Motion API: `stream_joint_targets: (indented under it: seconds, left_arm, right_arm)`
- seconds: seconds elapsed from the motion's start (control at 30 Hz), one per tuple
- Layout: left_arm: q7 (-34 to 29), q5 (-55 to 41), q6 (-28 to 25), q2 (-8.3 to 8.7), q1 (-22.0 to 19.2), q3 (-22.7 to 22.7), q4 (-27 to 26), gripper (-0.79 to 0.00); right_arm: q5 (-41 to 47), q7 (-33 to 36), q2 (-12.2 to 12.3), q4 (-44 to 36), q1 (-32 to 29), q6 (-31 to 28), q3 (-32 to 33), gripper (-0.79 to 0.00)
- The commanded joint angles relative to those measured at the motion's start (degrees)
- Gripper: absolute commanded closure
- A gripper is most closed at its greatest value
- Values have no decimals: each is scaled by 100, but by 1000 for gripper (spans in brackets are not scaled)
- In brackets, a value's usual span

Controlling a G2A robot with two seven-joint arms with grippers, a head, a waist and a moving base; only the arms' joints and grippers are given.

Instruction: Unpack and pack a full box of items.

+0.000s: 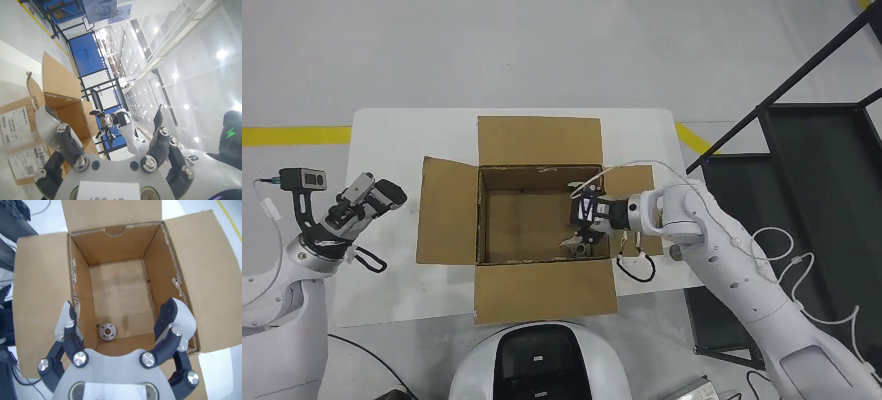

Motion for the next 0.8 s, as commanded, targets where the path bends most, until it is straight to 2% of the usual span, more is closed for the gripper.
stream_joint_targets:
  seconds: [0.0, 0.4, 0.77]
  left_arm:
    - [35, -8, 3, 15, 26, -72, -7, -785]
    - [37, -18, -5, 30, 55, -112, -19, -785]
    - [37, -18, -5, 30, 55, -112, -19, -785]
  right_arm:
    - [304, -183, 38, -94, -266, 161, 231, -785]
    - [2922, -490, 218, -606, -1673, 587, 1165, -785]
    - [3029, -478, 230, -651, -1756, 588, 1222, -785]
